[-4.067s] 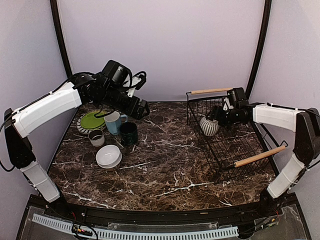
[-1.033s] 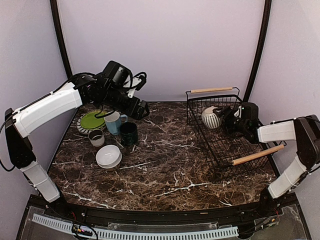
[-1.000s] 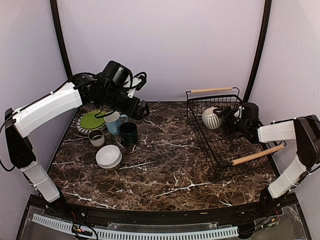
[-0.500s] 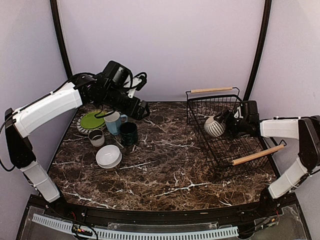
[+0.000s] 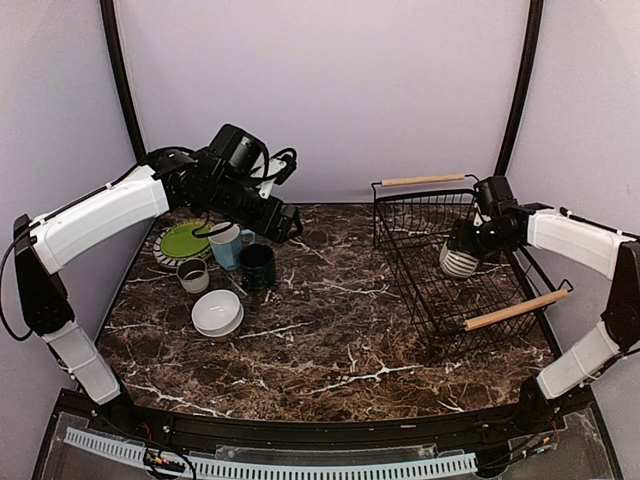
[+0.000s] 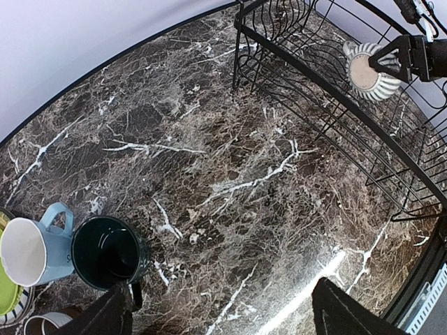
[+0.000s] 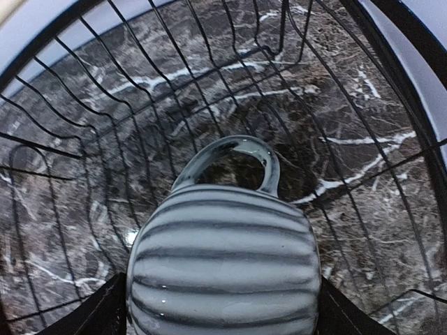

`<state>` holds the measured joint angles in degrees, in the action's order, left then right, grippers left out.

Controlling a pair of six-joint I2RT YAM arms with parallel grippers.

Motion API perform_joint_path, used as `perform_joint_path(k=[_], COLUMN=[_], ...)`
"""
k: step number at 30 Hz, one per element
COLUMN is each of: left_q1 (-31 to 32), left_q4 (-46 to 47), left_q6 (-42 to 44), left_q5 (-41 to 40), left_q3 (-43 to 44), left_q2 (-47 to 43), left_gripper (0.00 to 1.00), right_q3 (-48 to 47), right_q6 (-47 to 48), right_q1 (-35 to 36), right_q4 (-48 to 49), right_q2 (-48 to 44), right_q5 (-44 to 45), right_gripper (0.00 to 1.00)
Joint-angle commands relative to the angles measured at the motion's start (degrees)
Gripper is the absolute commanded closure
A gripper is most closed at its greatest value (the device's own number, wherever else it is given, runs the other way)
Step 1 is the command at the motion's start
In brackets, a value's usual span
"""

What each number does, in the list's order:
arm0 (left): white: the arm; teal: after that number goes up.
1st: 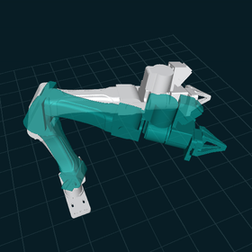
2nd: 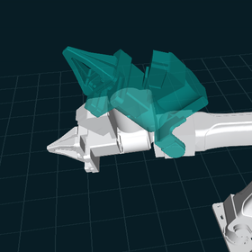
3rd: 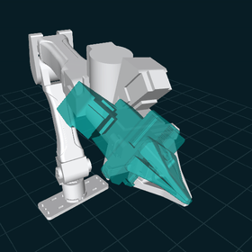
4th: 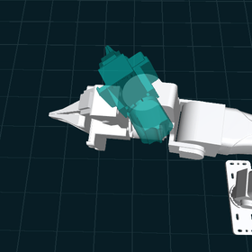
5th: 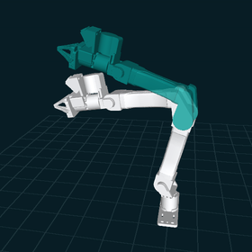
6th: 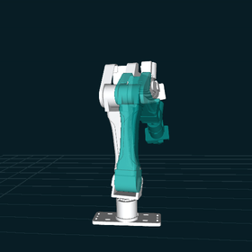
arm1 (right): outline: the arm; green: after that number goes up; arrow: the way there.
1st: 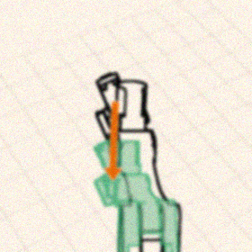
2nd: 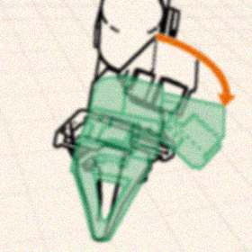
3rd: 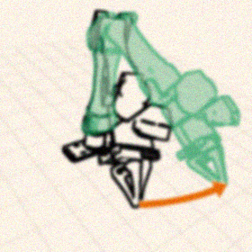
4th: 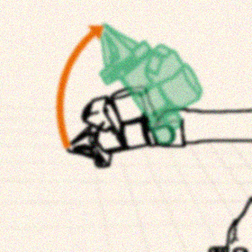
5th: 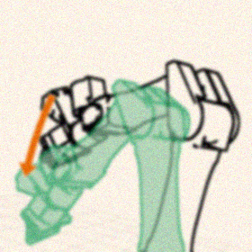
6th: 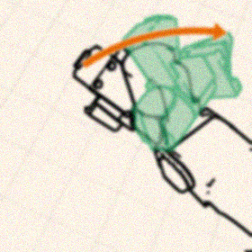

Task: Unload the mixed dishes from the dish rack
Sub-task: Place the cup on the dish rack.

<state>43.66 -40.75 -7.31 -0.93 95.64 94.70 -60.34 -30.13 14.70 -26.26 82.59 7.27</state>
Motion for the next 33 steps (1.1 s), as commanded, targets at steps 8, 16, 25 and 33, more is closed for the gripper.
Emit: perform_joint_path(k=[8,16,25,33], left_q1=[0.2,0.2,0.2,0.2], left_q4=[-0.9,-1.0,-1.1,-1.0], left_q6=[-0.3,-0.2,-0.2,-0.2], left_q5=[-0.1,-0.4,-0.4,-0.3], left_q3=[-0.1,0.0,0.0,0.1], left_q2=[1.3,1.0,1.3,1.6], left_gripper=[0.12,0.12,0.12,0.12], right_q3=[-11.0,-16.6,-17.4,-16.2], right_q6=[4.0,0.0,6.8,7.4], right_q1=[11.5,16.7,16.4,13.7], right_q4=[-23.0,-31.1,-23.3,-21.0], right_q2=[13.9,23.6,14.9,7.7], right_q5=[33.4,36.5,15.4,3.6], right_gripper=[0.67,0.46,0.04,0.01])
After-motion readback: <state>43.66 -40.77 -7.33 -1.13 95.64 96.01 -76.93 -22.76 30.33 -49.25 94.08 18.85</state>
